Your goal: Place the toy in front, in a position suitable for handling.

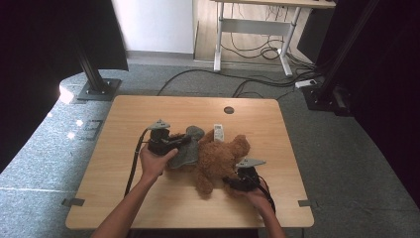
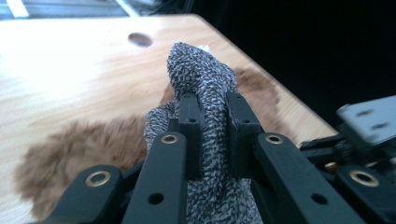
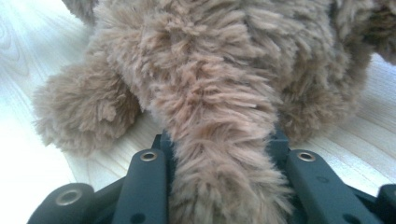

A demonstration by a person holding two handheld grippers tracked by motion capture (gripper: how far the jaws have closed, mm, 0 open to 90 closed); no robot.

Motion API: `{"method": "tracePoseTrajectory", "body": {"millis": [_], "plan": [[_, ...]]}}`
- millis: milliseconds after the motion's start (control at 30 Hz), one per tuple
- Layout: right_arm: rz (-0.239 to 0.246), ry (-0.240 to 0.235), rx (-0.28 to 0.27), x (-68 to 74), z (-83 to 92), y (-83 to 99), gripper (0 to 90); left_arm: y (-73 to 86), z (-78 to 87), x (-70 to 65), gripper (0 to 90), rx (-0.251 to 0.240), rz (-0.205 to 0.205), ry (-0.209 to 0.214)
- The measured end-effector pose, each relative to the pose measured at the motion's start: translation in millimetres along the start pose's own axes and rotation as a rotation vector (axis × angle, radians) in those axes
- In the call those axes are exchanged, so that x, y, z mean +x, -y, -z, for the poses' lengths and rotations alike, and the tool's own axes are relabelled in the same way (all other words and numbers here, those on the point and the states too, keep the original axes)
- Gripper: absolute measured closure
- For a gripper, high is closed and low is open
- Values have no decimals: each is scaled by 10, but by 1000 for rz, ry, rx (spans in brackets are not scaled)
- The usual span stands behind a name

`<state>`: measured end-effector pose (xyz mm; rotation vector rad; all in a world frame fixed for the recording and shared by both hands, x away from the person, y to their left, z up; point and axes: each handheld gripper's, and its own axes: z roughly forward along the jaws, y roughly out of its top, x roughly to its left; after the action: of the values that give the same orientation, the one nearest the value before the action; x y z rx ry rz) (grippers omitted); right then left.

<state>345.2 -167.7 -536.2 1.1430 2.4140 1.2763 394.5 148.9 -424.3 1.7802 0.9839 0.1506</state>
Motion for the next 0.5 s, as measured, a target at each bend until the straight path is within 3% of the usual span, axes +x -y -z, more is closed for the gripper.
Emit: {"method": "tracePoseTrajectory", "body": {"millis": [133, 200, 333, 400, 500], "plan": [[27, -22, 2, 6, -2, 10, 649, -143, 17, -77, 786, -17, -23, 20], [36, -29, 4, 11, 4, 13, 651, -188, -27, -91, 786, 1, -40, 1], [68, -49, 5, 20, 14, 29, 654, -120, -218, 18, 785, 119, -53, -81], [80, -55, 8, 25, 18, 34, 655, -15, -288, 127, 784, 161, -40, -114], [82, -54, 13, 34, 15, 31, 654, 114, -253, 308, 785, 145, 27, -102]]}}
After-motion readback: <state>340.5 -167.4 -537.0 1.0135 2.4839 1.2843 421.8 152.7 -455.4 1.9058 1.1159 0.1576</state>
